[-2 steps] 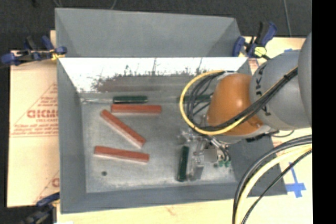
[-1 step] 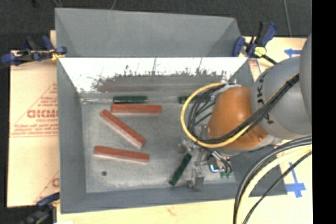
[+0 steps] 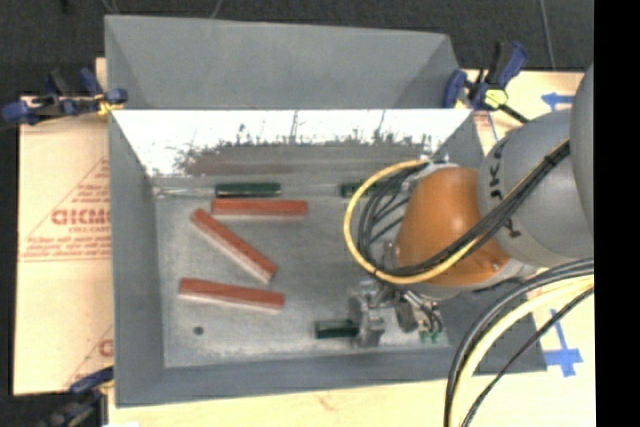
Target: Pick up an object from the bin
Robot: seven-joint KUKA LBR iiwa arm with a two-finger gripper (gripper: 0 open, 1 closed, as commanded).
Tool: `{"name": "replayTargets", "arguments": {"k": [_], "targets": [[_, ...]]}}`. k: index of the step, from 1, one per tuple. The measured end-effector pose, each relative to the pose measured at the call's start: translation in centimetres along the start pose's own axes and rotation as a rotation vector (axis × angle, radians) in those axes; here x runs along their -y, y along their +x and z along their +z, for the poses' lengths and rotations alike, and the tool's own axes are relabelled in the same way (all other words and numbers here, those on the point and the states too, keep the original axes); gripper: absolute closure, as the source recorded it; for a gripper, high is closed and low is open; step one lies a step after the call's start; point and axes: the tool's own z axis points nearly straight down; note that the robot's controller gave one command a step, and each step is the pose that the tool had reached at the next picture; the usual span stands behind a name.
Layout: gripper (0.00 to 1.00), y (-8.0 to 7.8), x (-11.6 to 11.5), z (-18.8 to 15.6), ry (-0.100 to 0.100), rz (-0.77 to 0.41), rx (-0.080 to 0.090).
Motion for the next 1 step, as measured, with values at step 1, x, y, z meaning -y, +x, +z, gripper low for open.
{"name": "replayTargets", "arguments": {"k": [1], "targets": [[1.0,-0.42,0.17,-20.36,0.001,-0.026,0.009]]}}
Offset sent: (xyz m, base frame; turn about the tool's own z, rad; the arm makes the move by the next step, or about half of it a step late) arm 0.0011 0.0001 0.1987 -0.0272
